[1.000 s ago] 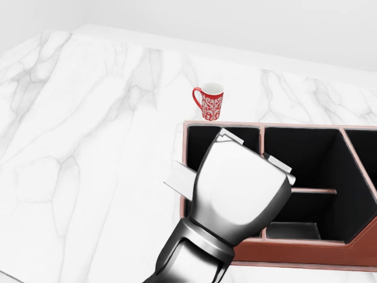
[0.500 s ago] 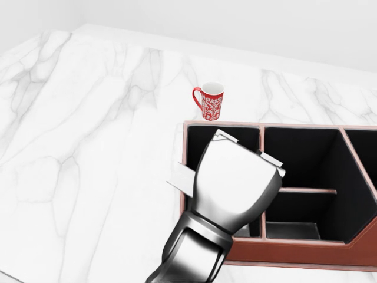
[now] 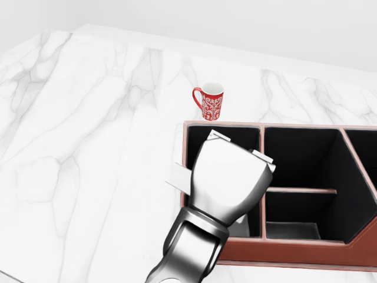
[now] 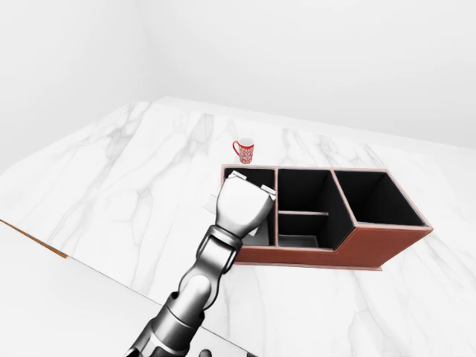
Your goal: Pick up the book and place it in the left compartment of the caddy.
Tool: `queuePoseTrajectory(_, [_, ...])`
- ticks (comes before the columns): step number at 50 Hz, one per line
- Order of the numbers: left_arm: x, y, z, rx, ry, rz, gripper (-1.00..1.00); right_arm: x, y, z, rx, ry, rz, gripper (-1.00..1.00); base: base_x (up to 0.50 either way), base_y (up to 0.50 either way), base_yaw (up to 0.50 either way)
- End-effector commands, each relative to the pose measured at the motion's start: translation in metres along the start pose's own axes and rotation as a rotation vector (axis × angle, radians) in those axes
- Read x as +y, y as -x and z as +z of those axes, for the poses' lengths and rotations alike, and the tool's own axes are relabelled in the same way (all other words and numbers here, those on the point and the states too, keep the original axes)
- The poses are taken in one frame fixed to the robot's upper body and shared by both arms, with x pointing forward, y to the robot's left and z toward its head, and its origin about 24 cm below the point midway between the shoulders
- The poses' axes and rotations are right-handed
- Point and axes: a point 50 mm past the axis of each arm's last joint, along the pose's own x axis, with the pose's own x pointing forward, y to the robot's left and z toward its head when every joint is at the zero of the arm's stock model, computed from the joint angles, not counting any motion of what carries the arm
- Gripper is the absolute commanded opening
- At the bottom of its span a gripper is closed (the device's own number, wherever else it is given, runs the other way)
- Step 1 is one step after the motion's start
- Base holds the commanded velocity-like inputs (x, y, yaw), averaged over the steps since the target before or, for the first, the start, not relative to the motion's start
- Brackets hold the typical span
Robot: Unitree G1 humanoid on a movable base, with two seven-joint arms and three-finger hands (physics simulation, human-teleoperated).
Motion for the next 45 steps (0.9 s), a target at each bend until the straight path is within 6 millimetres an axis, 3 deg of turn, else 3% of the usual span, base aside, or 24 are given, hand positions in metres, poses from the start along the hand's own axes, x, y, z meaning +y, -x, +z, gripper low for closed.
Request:
queuePoseTrajectory(1, [0.004, -0.002, 0.003, -0.002, 0.009, 0.045, -1.0, 0.0, 0.0, 0.001, -0.004, 0.0, 0.0, 1.0, 0.0, 0.0, 0.0])
queuePoseTrajectory(45, [-0.01, -0.007, 0.015, -0.057, 0.05, 0.021, -1.0, 0.0, 0.0, -0.001, 0.006, 0.003, 0.001, 1.0, 0.0, 0.0, 0.0])
